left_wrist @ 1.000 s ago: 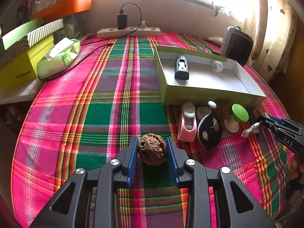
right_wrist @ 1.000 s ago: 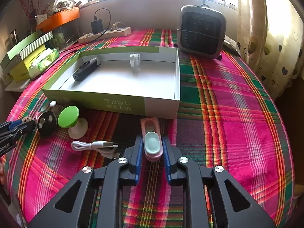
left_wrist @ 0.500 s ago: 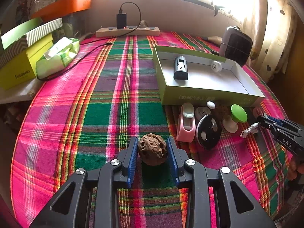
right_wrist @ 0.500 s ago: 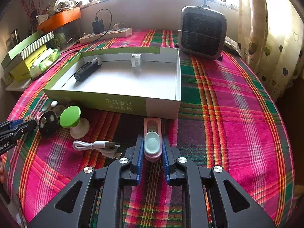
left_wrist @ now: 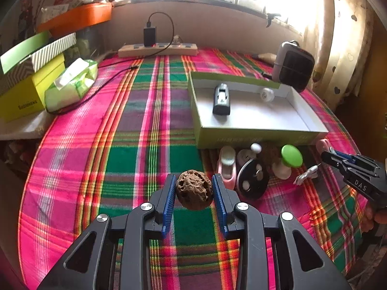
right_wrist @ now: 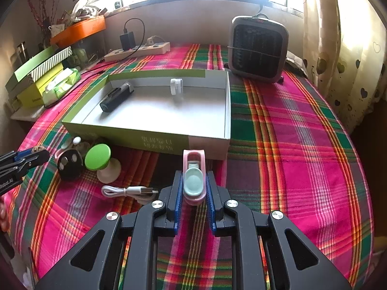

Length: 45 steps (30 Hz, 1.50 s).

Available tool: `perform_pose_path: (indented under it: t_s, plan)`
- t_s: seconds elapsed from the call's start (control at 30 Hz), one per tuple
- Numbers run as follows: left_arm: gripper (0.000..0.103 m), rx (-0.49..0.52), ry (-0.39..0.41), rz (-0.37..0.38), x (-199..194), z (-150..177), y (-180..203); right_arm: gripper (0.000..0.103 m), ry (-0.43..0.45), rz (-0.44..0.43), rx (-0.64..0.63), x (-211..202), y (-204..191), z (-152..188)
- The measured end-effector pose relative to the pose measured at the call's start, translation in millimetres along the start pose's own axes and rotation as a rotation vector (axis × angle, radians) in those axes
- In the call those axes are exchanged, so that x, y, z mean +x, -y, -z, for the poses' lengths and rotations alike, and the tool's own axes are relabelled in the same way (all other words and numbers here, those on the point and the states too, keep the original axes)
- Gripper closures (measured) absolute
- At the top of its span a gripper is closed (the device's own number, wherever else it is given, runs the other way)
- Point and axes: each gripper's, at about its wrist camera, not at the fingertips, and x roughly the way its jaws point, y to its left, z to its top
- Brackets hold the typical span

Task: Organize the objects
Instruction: 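Carry the walnut and pink holder into the tray and lower them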

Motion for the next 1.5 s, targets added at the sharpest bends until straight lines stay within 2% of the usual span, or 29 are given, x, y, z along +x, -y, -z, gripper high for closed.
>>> perform_pose_path:
  t_s: [0.47,0.77,1.07,1.5]
  plan:
    - [0.075,0.047,0.044,0.045,-4.4,-30.4,17.1,0.084,0.035,-0.021,0.006,-10.5,0.4,-14.9]
    - [0.075,0.079,0.041,0.093,9.0,-55.5,31.7,0.084,0.043,-0.037,-0.009,-7.1,-2.1,-34.0]
    - [0.075,0.140,0.042,0.098,27.4,-79.1,49.8,0.084,0.029,-0.043,-0.024,7.9,-5.0,-56.9]
    - [0.075,0.162,0.012,0.122,60.5,-109.4,64.2,0.084,0.002,-0.035,-0.025,38.8,-3.9,-88.0]
